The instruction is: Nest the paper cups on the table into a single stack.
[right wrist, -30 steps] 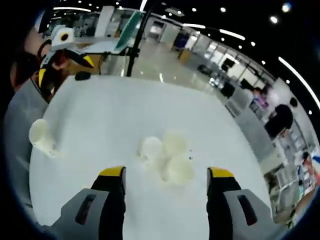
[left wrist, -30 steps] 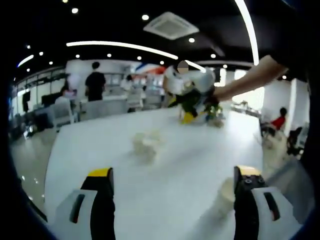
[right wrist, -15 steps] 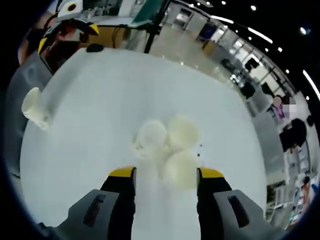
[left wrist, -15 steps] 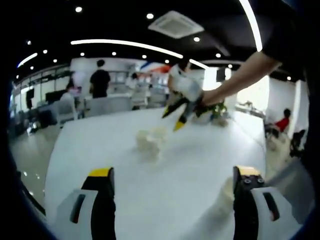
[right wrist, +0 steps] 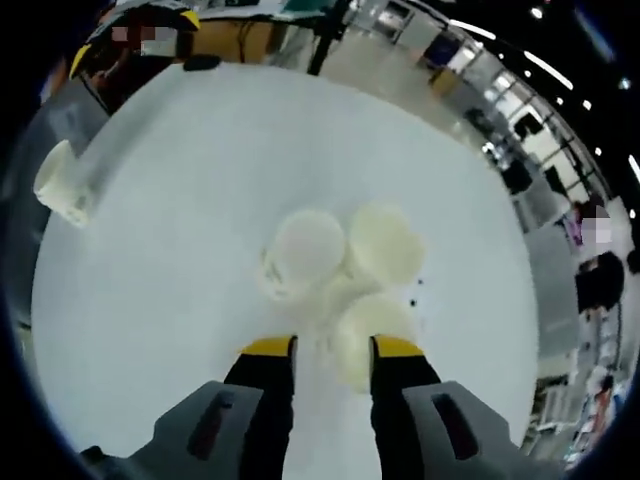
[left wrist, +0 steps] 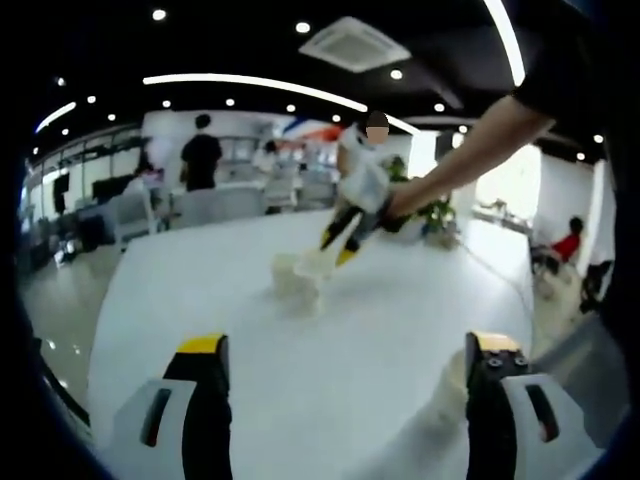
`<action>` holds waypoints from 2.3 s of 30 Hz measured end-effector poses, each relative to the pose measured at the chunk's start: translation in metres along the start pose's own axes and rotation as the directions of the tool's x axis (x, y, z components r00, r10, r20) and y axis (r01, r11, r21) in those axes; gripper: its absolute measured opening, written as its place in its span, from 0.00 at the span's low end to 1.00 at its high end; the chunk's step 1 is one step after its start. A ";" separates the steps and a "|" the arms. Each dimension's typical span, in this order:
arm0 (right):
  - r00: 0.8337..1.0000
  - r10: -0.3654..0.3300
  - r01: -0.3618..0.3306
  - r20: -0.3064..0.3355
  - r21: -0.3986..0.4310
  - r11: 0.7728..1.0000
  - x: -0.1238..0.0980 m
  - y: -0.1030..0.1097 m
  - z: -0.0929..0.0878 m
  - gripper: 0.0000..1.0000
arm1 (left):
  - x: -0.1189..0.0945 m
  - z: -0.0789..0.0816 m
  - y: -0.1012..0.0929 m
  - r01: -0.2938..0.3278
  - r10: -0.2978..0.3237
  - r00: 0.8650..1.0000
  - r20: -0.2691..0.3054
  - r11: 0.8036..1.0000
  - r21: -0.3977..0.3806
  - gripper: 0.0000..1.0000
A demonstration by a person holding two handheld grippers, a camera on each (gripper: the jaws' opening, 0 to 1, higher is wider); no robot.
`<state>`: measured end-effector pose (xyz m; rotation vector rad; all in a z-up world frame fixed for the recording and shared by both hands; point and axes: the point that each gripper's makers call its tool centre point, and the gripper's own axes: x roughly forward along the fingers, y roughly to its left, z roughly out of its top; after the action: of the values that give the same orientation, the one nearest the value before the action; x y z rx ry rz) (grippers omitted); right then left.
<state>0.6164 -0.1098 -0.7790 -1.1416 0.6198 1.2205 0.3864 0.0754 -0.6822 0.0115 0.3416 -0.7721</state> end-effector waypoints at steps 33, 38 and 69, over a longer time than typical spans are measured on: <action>0.998 0.052 -0.053 -0.044 -0.015 0.998 0.001 0.013 -0.002 0.00 | -0.002 -0.005 0.000 -0.004 0.004 1.000 -0.012 1.000 0.019 0.98; 0.999 0.023 -0.023 -0.031 -0.011 1.000 -0.015 0.011 0.006 0.00 | -0.003 0.000 0.004 -0.007 0.007 1.000 -0.005 1.000 0.028 0.98; 0.949 -0.136 0.149 0.284 -0.024 0.989 -0.201 0.079 0.165 0.00 | -0.016 0.019 0.001 0.027 -0.030 0.999 0.033 0.994 0.109 0.97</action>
<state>0.4527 -0.0445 -0.5718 -1.0067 0.2902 1.2484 0.3821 0.0844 -0.6594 0.0953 0.2672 -0.8176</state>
